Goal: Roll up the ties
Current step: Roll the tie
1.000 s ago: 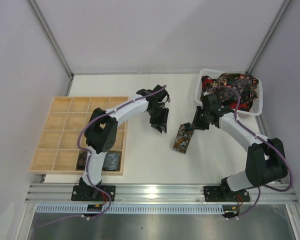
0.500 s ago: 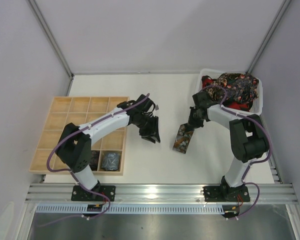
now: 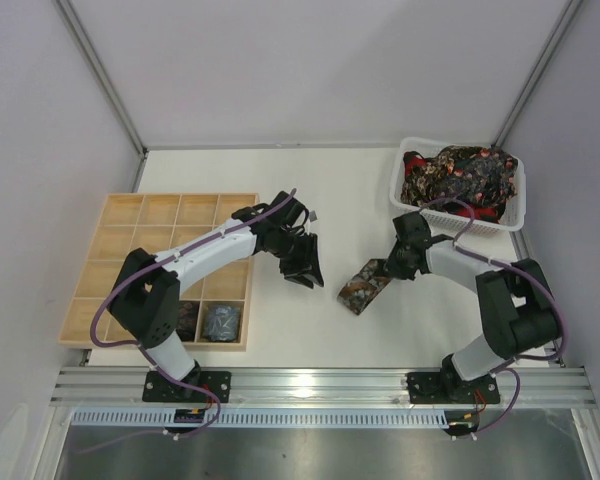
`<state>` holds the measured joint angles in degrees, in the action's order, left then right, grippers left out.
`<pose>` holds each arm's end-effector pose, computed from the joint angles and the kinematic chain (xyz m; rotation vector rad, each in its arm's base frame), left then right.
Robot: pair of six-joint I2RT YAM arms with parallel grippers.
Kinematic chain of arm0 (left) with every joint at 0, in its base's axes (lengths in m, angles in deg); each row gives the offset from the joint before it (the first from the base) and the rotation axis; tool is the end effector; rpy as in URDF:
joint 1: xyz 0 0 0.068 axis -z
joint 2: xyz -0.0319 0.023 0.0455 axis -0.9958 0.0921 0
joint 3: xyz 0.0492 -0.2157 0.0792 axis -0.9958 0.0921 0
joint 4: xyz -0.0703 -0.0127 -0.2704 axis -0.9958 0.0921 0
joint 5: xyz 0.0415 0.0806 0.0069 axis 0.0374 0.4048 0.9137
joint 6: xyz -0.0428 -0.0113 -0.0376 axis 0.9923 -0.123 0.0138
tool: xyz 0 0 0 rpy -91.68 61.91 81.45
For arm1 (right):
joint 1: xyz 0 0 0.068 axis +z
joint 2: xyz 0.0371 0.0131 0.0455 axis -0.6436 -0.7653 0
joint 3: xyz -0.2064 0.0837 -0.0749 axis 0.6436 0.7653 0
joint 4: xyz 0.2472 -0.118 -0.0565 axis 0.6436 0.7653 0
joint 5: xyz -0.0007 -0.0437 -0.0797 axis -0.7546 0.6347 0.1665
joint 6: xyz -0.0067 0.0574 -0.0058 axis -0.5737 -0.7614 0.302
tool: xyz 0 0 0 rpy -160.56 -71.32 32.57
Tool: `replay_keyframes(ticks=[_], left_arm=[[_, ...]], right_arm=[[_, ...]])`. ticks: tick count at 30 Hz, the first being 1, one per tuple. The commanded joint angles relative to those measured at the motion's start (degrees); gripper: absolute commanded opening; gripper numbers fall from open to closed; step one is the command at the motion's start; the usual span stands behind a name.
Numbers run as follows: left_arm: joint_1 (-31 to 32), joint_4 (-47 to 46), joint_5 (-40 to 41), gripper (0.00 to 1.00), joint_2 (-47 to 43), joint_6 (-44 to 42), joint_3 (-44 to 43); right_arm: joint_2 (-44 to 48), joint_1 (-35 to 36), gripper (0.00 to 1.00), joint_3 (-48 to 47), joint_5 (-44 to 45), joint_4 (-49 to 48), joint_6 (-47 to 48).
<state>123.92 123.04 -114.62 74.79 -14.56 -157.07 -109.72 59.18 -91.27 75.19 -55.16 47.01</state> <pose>0.2626 -0.2382 0.1813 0.1988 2.9293 -0.9506 0.2910 0.0986 0.0978 0.4898 2.6469 0.2551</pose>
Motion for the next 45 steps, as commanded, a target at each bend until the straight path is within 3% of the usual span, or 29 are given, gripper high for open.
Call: replay_keyframes(ticks=[1, 7, 10, 14, 16, 20, 25, 28, 31, 37, 45], left_arm=[[0.00, 0.05, -0.86, 0.38, -2.62, -0.40, -0.83], [-1.05, -1.00, -0.85, 0.47, -4.03, -0.06, 1.98], [-1.93, -1.18, -1.47, 0.47, -4.91, 0.12, 3.21], [-2.81, -1.62, -1.30, 0.48, -6.75, 0.82, 5.41], [-3.08, -1.97, -1.56, 0.49, -7.19, 1.00, 6.55], [-3.08, -4.16, -3.40, 0.49, -6.93, 2.32, 8.49], [-3.17, -9.86, -6.56, 0.49, -6.93, 5.56, 12.97], [-3.52, -12.60, -8.93, 0.50, -6.67, 7.50, 15.60], [-3.95, -16.12, -10.86, 0.60, -6.58, 10.57, 18.15], [-4.31, -22.53, -13.42, 0.67, -5.53, 14.44, 21.23], [-4.48, -26.67, -14.65, 0.69, -4.03, 17.26, 22.03]], right_arm=[[2.86, 2.41, 0.00, 5.82, 3.56, 8.70, -5.37], [15.16, 7.86, 0.04, 10.13, 1.20, 15.91, -16.62], [18.78, 8.39, 0.06, 11.19, -4.85, 14.16, -16.29], [18.26, 8.48, 0.13, 4.09, -5.93, 15.73, -5.24], [16.68, 8.40, 0.24, -1.52, -7.76, 16.87, 2.39], [15.53, 8.40, 0.38, -8.66, -13.47, 18.20, 9.90], [9.58, 8.57, 0.36, -13.50, -33.21, 16.88, 12.72], [7.36, 8.92, 0.37, -13.86, -38.08, 16.27, 11.23], [6.65, 10.15, 0.37, -13.25, -38.80, 15.56, 10.53], [6.47, 10.68, 0.38, -11.58, -41.34, 13.63, 9.39], [3.84, 10.68, 0.38, -8.24, -42.50, 13.36, 10.70]])
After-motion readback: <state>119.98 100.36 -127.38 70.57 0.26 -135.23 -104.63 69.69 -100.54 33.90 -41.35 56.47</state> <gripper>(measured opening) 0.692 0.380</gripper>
